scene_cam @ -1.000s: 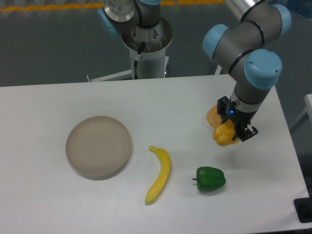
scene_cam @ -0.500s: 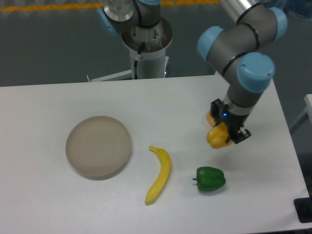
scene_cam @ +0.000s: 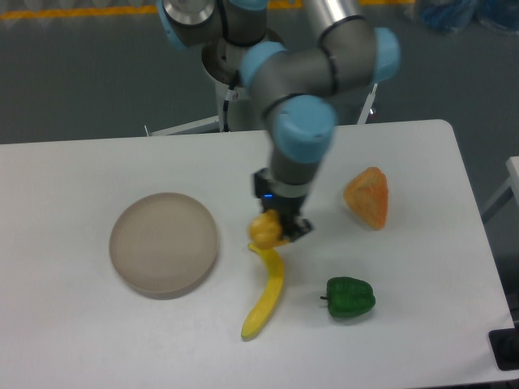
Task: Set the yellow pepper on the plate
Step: 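Carry the yellow pepper over the banana toward the beige plate, then lower the yellow pepper onto the plate and open the gripper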
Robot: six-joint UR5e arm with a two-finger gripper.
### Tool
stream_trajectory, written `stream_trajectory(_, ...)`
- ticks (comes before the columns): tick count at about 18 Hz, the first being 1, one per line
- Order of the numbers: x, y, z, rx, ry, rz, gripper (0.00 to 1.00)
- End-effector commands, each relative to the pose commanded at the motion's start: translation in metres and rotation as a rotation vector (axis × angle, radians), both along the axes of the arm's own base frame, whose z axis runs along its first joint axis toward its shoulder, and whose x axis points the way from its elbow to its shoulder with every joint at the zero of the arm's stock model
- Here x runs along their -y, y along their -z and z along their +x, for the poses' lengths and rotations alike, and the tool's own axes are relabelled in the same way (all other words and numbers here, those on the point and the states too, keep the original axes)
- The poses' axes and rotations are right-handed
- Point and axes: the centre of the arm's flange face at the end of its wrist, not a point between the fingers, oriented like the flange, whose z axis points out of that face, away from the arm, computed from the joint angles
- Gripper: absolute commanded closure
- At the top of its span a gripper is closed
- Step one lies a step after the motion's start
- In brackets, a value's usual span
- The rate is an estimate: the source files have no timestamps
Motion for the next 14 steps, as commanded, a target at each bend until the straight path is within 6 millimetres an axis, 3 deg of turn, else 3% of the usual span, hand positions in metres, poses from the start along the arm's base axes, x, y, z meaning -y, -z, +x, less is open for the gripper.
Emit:
stream_trajectory(3,-0.008,0.014,0.045,0.007,0.005,-0.033,0.74)
stream_trajectory(8,-0.008,0.055,0.086,0.032,0.032,-0.105,0.73)
stream_trajectory(12,-0.011,0.072,0.106,0.033,0.036,-0.135,0.69)
stream_trajectory(14,-0.013,0.077,0.110,0.031,0.042,-0.130,0.59)
